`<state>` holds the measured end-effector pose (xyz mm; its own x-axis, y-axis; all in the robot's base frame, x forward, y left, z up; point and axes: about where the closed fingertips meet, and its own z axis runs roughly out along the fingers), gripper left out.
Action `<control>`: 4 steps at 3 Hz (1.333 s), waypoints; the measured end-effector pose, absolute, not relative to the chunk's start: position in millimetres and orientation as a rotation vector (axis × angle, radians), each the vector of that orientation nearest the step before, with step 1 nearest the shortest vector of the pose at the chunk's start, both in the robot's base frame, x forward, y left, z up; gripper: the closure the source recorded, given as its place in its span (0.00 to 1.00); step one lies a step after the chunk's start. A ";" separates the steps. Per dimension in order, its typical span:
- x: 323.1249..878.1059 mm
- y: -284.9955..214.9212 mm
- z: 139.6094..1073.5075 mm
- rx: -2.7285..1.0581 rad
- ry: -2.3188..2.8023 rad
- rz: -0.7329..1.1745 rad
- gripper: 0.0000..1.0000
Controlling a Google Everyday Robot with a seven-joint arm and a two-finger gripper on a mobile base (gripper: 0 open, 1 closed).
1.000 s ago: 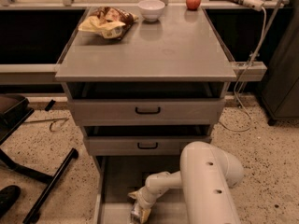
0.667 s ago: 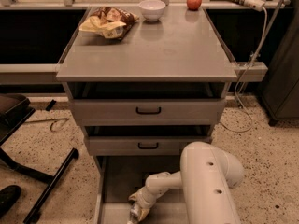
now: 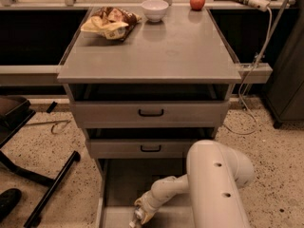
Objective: Pick blue plastic bottle from bottom drawer and place on counter
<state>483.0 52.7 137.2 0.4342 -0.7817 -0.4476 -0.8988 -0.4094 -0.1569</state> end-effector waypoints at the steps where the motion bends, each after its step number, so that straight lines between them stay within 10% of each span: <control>1: 513.2 2.1 188.7 -2.313 1.457 0.223 1.00; 4: 591.7 -7.4 385.7 -2.140 1.444 -0.169 1.00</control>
Offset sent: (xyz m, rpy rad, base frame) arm -0.0633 -0.0626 0.2714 -0.0343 -0.4359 -0.1991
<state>591.7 -7.4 385.7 0.4154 -0.8887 -0.1941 -0.8200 -0.2735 -0.5028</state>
